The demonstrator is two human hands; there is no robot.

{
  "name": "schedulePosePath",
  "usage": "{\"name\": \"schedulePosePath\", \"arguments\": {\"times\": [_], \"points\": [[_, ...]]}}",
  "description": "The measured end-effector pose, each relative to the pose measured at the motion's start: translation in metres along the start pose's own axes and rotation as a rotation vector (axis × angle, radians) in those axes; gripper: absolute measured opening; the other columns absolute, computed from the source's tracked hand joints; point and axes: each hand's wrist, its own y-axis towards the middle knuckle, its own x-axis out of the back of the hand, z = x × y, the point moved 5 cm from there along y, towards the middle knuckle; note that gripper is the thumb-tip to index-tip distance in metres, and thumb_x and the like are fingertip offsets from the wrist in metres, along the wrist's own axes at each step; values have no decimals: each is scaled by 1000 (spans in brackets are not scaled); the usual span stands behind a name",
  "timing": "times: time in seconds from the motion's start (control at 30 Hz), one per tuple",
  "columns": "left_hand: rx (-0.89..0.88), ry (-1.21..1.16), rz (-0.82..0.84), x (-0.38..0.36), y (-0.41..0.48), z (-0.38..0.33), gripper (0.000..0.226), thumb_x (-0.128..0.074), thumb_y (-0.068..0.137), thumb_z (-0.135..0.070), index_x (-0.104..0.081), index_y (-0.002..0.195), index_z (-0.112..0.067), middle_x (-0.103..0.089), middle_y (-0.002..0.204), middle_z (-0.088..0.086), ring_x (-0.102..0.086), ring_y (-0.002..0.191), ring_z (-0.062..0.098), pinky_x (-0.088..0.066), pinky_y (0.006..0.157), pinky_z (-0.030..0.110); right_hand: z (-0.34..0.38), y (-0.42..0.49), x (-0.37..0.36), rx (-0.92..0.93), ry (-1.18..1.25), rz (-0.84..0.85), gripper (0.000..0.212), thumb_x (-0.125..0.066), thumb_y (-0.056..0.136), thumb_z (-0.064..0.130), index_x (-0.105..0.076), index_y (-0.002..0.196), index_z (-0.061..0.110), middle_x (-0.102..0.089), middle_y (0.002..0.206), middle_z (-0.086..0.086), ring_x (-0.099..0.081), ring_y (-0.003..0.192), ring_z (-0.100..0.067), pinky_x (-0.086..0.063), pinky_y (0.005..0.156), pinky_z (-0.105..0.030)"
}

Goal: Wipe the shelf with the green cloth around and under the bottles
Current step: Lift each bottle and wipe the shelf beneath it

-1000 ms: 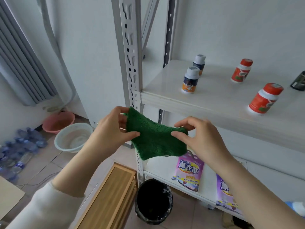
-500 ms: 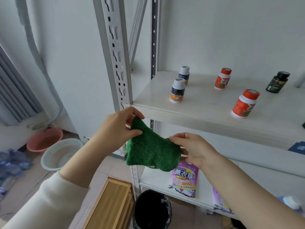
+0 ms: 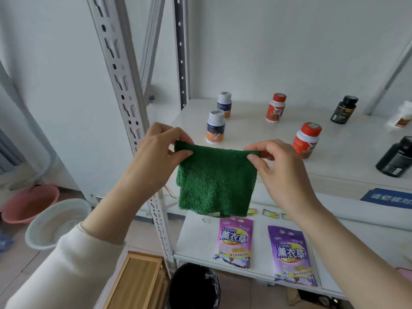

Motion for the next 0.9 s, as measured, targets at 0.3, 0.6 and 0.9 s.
{"name": "schedulePosePath", "arguments": {"times": [0.3, 0.6, 0.9], "points": [[-25, -43, 135, -58, 84, -24, 10, -63, 83, -21, -59, 88, -29, -67, 92, -3, -63, 83, 15, -48, 78, 22, -52, 75, 32, -12, -356, -14, 18, -53, 90, 17, -63, 103, 11, -59, 103, -13, -47, 98, -32, -40, 82, -41], [-95, 162, 10, -89, 158, -2, 20, -59, 85, -27, -63, 105, -25, -62, 107, -3, -57, 97, 12, -46, 90, 33, -94, 125, -44, -79, -616, 302, 49, -49, 92, 30, -37, 136, 10, -29, 143, -17, -22, 132, -34, -31, 105, -38], [-96, -88, 147, -116, 155, 49, 35, -57, 83, -42, -49, 118, -40, -54, 119, -14, -53, 103, -1, -46, 91, 18, -129, 100, -110, -109, -570, 715, 82, 5, 76, 70, 11, 146, 27, 23, 154, -6, 24, 141, -25, 9, 117, -49]]}}
